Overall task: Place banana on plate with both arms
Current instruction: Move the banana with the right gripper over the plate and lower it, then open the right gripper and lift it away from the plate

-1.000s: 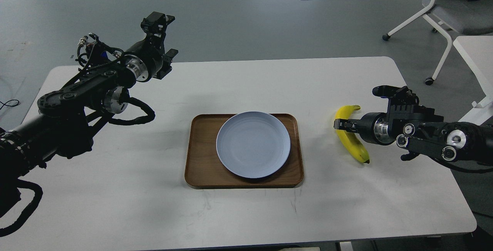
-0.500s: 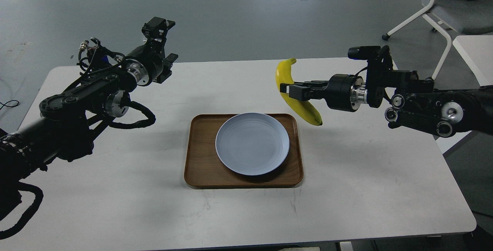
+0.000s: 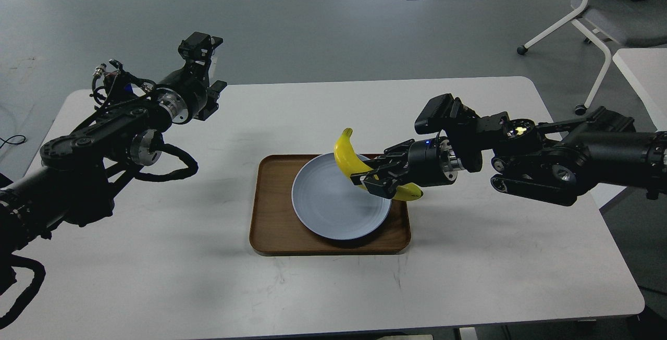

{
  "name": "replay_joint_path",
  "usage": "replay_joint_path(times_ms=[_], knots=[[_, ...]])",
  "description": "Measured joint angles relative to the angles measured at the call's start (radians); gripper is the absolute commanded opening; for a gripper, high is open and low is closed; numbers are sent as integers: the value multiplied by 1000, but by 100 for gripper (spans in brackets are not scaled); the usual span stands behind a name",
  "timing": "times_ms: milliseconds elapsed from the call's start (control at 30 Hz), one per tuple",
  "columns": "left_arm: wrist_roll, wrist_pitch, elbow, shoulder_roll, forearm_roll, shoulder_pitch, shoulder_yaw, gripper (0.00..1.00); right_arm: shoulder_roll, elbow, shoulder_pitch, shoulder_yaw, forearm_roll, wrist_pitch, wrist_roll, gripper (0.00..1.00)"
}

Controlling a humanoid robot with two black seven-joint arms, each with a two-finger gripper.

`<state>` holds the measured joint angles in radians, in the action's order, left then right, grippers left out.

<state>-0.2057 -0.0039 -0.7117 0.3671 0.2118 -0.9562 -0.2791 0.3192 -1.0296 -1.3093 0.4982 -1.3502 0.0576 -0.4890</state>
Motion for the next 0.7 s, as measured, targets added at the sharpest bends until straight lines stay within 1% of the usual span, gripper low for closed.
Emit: replay_joint_path(times_ms=[133,233,267,300,333,367,400,433,467,700], knots=[[-1,0,0,2,0,0,0,98,-54,32,3,13,-1,5,0,0],[-1,-1,0,5,0,1,0,98,-88,44,3,30,-1,5,0,5],[-1,-1,0,6,0,1,0,98,-95,50,4,35,-1,5,0,15],[-1,-1,0,8,0,1,0,98,-99,55,4,38,-1,5,0,21],[-1,-1,0,9,0,2,0,98,-102,59,5,40,-1,5,0,40],[-1,-1,0,11,0,3,0,98,-104,62,7,41,0,5,0,55],[-1,-1,0,12,0,3,0,98,-105,65,9,41,2,6,0,66],[-1,-1,0,14,0,3,0,98,-106,67,12,41,3,10,0,82],[-1,-1,0,15,-1,3,0,98,-108,71,15,41,4,14,0,100],[-1,-2,0,21,-1,5,0,98,-125,130,39,29,19,80,0,100]])
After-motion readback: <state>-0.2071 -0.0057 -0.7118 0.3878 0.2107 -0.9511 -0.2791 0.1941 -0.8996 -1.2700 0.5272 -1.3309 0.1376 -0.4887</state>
